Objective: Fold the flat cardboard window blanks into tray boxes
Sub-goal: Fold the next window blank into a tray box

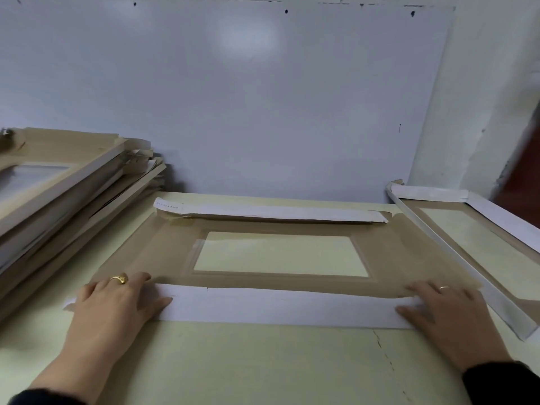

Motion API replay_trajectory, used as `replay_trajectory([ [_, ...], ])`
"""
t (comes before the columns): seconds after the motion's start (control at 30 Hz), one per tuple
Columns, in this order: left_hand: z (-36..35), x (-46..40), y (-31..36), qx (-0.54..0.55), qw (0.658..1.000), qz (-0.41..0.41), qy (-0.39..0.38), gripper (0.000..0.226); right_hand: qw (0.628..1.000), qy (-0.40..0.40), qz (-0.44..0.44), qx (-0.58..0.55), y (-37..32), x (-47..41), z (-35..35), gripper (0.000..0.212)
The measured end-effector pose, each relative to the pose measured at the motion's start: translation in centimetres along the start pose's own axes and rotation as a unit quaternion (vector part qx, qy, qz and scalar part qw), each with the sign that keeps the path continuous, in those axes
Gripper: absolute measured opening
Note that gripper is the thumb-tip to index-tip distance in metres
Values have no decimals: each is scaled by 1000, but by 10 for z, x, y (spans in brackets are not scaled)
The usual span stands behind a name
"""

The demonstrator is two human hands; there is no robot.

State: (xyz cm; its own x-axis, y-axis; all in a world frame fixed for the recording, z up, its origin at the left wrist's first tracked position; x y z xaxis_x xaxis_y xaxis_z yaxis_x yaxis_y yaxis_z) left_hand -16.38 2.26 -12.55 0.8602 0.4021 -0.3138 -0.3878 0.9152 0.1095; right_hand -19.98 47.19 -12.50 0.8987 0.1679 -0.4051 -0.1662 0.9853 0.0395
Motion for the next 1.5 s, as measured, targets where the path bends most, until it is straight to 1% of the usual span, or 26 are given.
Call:
replay_trajectory([
  [0.07,-2,3,7,5,1000,-21,-1,39,999,-12,40,28,-7,-1,-2,39],
  [0.1,1,6,15,7,999,-48,13,40,997,-7,67,30,-14,-2,-1,43],
  [0.17,5,14,37,28,992,-120,33,41,991,13,132,5,-38,-1,4,33],
  [0.2,6,20,53,58,985,-162,31,47,987,20,160,-24,-52,-1,5,33],
  [0.23,5,28,71,97,973,-210,16,51,980,14,190,-54,-66,-2,2,39],
  [0.27,8,39,92,124,957,-262,18,49,973,-1,215,-83,-83,-2,2,42],
  [0.33,3,62,129,146,921,-362,-5,36,955,-56,248,-155,-116,-3,-4,44],
  [0.37,-2,71,143,143,911,-385,-28,32,946,-75,259,-182,-128,-4,-11,45],
  [0.4,-6,76,154,133,909,-390,-59,32,937,-96,265,-204,-137,-4,-20,46],
  [0.43,-11,76,161,126,910,-385,-81,37,933,-114,270,-211,-143,-4,-28,47],
  [0.47,-18,74,163,143,909,-380,-93,42,931,-122,268,-215,-145,-5,-32,46],
  [0.53,-32,67,155,157,913,-352,-132,49,929,-133,258,-229,-140,-7,-35,46],
  [0.57,-32,63,149,159,916,-344,-129,50,928,-140,255,-232,-134,-7,-35,45],
  [0.7,-28,45,111,199,918,-310,-145,49,924,-145,227,-270,-96,-6,-32,45],
  [0.83,-21,24,69,242,926,-251,-143,45,925,-137,151,-321,-53,0,-25,44],
  [0.97,-22,11,31,254,936,-194,-150,39,935,-136,91,-315,-18,8,-21,40],
  [1.03,-23,8,18,262,937,-166,-160,32,942,-134,63,-303,-5,11,-20,36],
  [1.1,-20,4,11,263,941,-148,-151,22,951,-107,39,-288,5,11,-16,29],
  [1.17,-11,2,8,259,948,-144,-115,12,958,-59,30,-278,8,10,-7,17],
  [1.2,-6,1,9,254,951,-147,-97,12,962,-41,28,-270,9,9,-4,20],
  [1.27,1,0,7,243,957,-146,-67,18,969,-19,18,-246,10,8,-2,33],
  [1.37,1,-4,-8,229,969,-83,-45,23,974,-2,-17,-226,17,8,-3,32],
  [1.43,-3,-9,-18,214,975,-35,-43,34,971,-4,-45,-236,21,6,-6,29],
  [1.5,-7,-13,-23,196,980,-2,-45,44,968,-8,-73,-239,23,4,-9,34],
])
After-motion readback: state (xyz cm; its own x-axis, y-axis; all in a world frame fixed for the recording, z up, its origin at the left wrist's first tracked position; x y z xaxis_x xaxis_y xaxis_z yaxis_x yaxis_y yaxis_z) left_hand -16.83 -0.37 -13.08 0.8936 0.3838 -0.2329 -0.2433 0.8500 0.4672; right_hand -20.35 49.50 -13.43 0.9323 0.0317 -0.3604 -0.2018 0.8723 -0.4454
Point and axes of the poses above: each hand's wrist, its own x-axis away from the middle knuckle, its own z-axis out of the back of the hand, y = z × x, the point moved 7 cm from there along -x, towards the middle knuckle, and after that the axes turned 7 degrees about z, right-handed, at the moved point
